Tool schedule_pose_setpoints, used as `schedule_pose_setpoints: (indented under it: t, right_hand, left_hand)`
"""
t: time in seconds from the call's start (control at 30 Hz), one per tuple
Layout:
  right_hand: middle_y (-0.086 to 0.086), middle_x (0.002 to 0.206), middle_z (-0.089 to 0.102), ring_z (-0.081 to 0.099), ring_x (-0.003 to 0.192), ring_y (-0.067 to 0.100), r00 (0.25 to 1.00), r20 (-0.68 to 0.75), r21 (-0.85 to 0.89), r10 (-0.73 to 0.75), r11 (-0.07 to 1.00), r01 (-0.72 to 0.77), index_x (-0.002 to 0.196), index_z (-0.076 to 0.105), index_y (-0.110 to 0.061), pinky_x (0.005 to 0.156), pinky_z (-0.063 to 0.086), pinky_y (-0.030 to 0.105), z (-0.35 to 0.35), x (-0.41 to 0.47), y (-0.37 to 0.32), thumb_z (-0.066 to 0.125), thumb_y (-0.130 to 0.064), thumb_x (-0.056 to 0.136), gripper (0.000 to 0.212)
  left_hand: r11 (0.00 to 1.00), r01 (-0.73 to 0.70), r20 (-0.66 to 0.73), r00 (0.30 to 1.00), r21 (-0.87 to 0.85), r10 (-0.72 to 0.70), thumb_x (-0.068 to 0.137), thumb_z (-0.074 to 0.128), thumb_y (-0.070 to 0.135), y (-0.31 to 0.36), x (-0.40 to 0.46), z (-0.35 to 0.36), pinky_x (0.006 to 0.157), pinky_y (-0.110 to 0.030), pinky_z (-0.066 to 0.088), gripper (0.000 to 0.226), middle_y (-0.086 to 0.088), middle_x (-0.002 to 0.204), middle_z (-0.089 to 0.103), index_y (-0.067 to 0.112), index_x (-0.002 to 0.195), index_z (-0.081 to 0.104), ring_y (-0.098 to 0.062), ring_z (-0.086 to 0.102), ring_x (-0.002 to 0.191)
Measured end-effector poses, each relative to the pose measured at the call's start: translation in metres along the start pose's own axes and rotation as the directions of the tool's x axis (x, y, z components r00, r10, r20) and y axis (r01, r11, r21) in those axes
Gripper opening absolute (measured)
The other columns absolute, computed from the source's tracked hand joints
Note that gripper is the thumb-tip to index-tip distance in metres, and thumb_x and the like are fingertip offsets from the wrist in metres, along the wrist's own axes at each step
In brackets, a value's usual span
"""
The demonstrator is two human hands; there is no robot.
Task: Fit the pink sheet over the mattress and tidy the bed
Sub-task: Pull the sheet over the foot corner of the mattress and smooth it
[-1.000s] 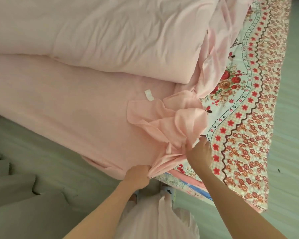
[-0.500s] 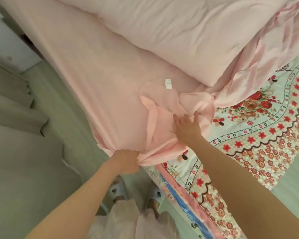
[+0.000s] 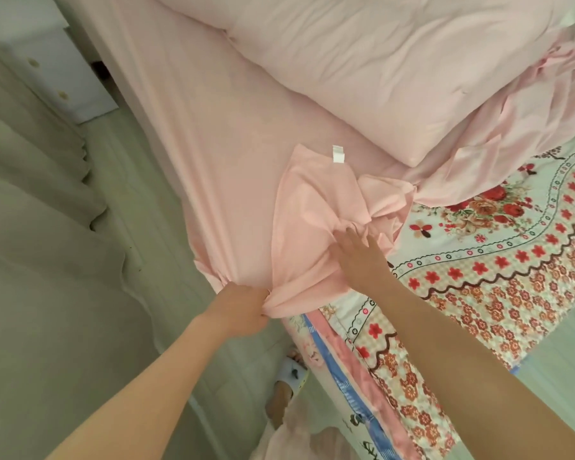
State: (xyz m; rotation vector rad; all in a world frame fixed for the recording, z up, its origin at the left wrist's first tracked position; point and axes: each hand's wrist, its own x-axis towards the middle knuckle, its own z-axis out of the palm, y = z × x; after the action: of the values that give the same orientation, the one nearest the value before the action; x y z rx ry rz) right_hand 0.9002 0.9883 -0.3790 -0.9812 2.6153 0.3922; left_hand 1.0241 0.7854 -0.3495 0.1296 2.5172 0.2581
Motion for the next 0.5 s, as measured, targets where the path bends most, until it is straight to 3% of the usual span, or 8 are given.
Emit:
schedule_pose_setpoints:
  t: [0.07,0.13,0.27,0.4,0.5]
  right_hand:
    - [0.004,0.158,0.011,0.013,0.145,0.026,0.996,0.059,0.065,-0.065,0.996,0.061,0.144,0.025,-0.011,0.111,0.027,0.050,0.004,-0.017,-0.005,0.052,-0.004,0.085,0.065]
    - [-0.001,0.160,-0.005,0.003,0.147,0.021,0.994,0.083,0.080,-0.077,0.994,0.070,0.151,-0.001,-0.017,0.115,0.022,0.047,0.001,-0.030,-0.009,0.053,-0.001,0.084,0.088]
    - [-0.002,0.157,-0.023,-0.014,0.146,0.023,0.989,0.071,0.026,-0.126,0.992,0.124,0.147,-0.021,-0.025,0.118,0.006,0.052,-0.003,-0.046,-0.021,0.056,-0.004,0.082,0.103]
    - [0.004,0.157,-0.022,-0.016,0.145,0.028,0.968,0.113,-0.148,-0.224,0.960,0.239,0.150,-0.006,-0.026,0.115,-0.001,0.059,-0.005,-0.050,-0.034,0.067,-0.037,0.081,0.101]
    - [0.005,0.160,-0.003,-0.010,0.147,0.027,0.959,0.101,-0.125,-0.264,0.953,0.276,0.139,0.038,-0.023,0.114,-0.005,0.059,-0.002,-0.052,-0.047,0.058,-0.026,0.087,0.056]
  left_hand:
    - [1.000,0.014,-0.026,1.000,-0.024,-0.014,0.086,0.048,0.024,0.006,-0.014,0.006,0.076,-0.031,0.034,0.006,-0.007,0.103,0.066,0.021,0.083,0.044,-0.030,0.059,0.099]
    - [1.000,0.021,-0.043,0.999,-0.015,-0.022,0.086,0.049,0.021,0.010,-0.027,0.017,0.076,-0.032,0.033,0.005,-0.009,0.103,0.065,0.017,0.085,0.052,-0.030,0.058,0.100]
    - [0.998,0.057,-0.072,0.996,-0.038,-0.059,0.081,0.051,0.015,0.015,-0.053,0.042,0.072,-0.032,0.033,0.020,-0.017,0.100,0.065,0.014,0.066,0.037,-0.034,0.058,0.095]
    - [0.990,0.087,-0.137,0.985,-0.107,-0.102,0.080,0.051,0.014,0.023,-0.069,0.045,0.067,-0.028,0.023,0.038,-0.020,0.095,0.066,0.018,0.056,0.022,-0.038,0.058,0.093]
    - [0.981,0.126,-0.131,0.980,-0.149,-0.146,0.084,0.051,0.018,0.029,-0.079,0.047,0.068,-0.029,0.027,0.038,-0.018,0.099,0.064,0.020,0.060,0.022,-0.037,0.058,0.095]
